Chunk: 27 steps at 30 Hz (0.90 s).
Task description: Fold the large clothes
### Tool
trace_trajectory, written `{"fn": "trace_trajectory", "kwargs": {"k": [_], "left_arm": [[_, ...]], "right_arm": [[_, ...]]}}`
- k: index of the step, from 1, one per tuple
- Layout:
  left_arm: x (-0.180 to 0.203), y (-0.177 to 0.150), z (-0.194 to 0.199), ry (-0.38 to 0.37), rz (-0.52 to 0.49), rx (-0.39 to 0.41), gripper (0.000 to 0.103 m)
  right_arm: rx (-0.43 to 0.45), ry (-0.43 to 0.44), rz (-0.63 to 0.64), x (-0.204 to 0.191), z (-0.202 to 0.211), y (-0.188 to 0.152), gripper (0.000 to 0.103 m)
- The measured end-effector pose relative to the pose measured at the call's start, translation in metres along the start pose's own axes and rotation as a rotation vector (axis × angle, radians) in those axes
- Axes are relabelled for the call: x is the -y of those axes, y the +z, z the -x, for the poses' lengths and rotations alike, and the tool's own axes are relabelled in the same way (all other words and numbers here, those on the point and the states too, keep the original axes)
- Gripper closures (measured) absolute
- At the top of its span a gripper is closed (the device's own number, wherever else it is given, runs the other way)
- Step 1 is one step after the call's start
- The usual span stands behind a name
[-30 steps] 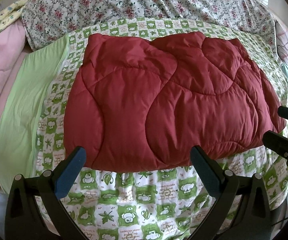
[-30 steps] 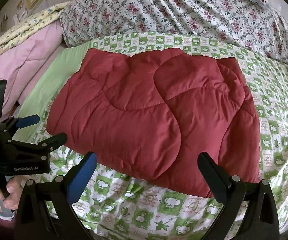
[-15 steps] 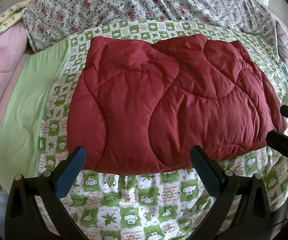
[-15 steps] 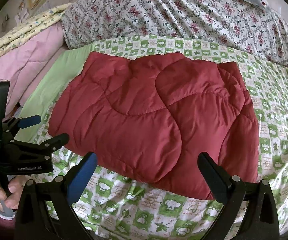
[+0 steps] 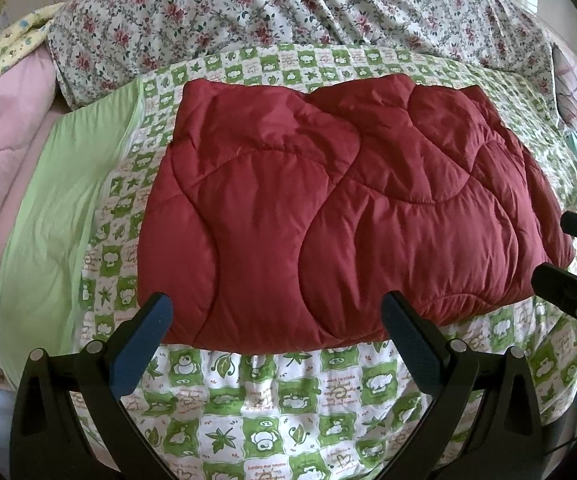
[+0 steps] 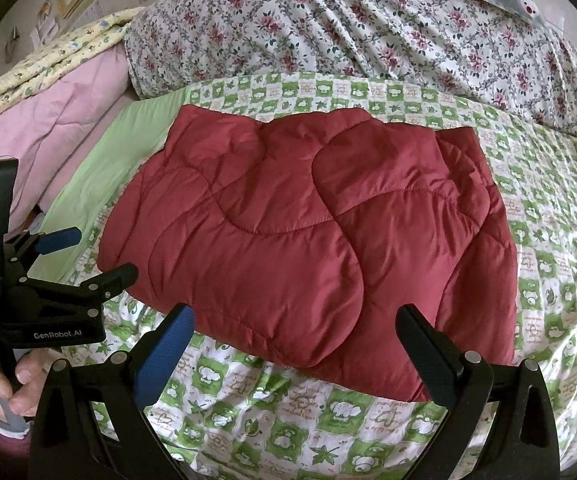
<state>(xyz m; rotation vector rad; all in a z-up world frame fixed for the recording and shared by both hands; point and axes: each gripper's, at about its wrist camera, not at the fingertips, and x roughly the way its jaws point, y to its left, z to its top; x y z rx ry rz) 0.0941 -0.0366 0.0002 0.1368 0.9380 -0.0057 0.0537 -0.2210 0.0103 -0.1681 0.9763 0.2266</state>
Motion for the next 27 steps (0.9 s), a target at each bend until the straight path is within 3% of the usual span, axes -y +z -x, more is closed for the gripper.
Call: {"fn": "trace_trajectory", "kwargs": {"k": [27], "left_arm": [[0.0017, 0.0003, 0.0029, 0.003, 0.0, 0.007, 0.0]], "right_arm": [[0.002, 0.0, 0.0, 0.0015, 0.0023, 0.0011, 0.001]]}}
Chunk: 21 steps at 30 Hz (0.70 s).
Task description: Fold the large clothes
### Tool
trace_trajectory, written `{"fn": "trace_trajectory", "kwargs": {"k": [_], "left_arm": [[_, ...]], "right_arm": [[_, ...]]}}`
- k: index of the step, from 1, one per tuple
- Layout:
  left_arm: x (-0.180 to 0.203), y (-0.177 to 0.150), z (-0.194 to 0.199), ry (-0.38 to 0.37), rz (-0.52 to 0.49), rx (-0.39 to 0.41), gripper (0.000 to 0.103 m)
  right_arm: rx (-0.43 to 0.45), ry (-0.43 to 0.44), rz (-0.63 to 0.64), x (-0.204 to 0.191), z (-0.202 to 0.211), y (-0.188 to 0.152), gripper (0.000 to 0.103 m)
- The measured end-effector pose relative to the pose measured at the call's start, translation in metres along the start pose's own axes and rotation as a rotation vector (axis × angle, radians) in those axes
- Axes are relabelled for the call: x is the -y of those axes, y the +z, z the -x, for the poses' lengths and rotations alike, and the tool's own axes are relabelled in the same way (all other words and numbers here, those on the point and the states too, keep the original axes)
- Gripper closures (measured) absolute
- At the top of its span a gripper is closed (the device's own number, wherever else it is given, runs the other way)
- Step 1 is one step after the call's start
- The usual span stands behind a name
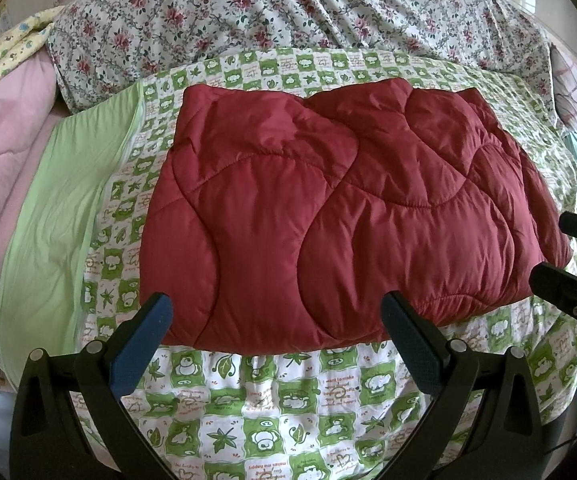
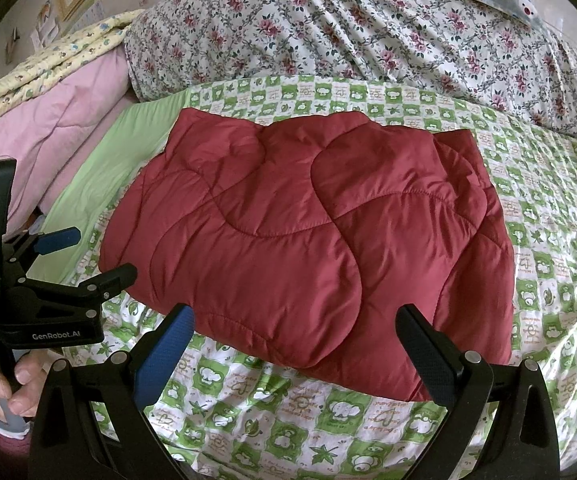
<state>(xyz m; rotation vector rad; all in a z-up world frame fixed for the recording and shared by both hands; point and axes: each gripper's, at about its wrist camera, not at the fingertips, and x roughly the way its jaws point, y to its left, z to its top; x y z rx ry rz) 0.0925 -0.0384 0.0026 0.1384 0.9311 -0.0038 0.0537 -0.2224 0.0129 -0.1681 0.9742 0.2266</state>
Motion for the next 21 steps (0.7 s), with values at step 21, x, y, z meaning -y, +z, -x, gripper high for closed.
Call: {"fn": "trace_trajectory", "kwargs": {"k": [21], "left_arm": [[-0.0053, 0.0019, -0.0028, 0.001, 0.014, -0.007, 0.0]], "right_arm": [[-0.004, -0.002, -0.011, 0.0003, -0.0009, -0.0007, 0.001]]}}
